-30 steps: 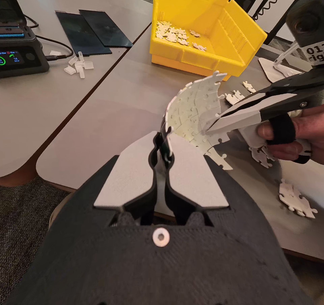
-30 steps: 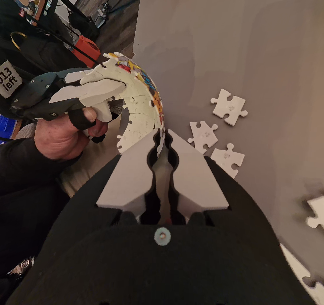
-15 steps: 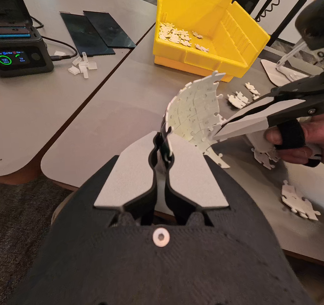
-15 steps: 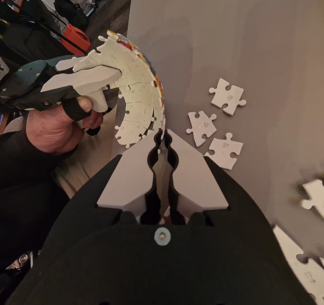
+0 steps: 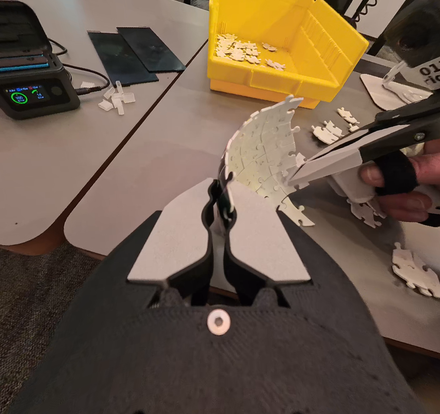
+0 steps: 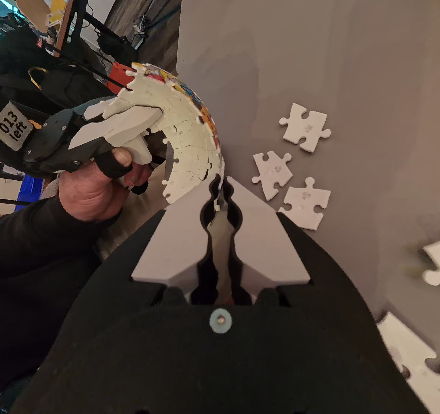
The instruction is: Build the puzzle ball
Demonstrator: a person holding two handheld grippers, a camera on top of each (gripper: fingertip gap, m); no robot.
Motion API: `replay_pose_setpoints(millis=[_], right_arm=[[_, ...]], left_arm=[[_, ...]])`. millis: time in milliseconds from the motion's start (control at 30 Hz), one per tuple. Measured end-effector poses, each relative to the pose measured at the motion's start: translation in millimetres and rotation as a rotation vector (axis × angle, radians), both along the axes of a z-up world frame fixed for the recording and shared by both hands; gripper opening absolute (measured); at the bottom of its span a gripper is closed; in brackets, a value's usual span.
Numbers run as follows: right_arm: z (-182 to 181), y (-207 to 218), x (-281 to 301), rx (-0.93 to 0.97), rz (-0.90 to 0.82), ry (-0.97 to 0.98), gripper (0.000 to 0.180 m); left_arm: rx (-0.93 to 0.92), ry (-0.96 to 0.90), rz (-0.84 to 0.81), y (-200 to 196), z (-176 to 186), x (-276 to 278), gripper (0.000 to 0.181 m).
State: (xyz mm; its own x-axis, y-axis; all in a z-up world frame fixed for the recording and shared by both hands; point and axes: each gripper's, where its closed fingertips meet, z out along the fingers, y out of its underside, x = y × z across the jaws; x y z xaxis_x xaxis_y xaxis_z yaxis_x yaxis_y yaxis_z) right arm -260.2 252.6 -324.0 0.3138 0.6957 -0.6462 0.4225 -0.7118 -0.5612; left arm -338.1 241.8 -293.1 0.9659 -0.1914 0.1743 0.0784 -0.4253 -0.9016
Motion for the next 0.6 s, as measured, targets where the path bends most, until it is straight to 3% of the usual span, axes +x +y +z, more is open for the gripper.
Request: replay_pose_setpoints(millis=[600], right_arm=[[3.0, 1.0, -5.6, 0.025, -0.018, 0.021, 0.001]], left_arm=[[0.022, 0.060, -0.001, -1.2, 4.1, 1.5, 0.002]])
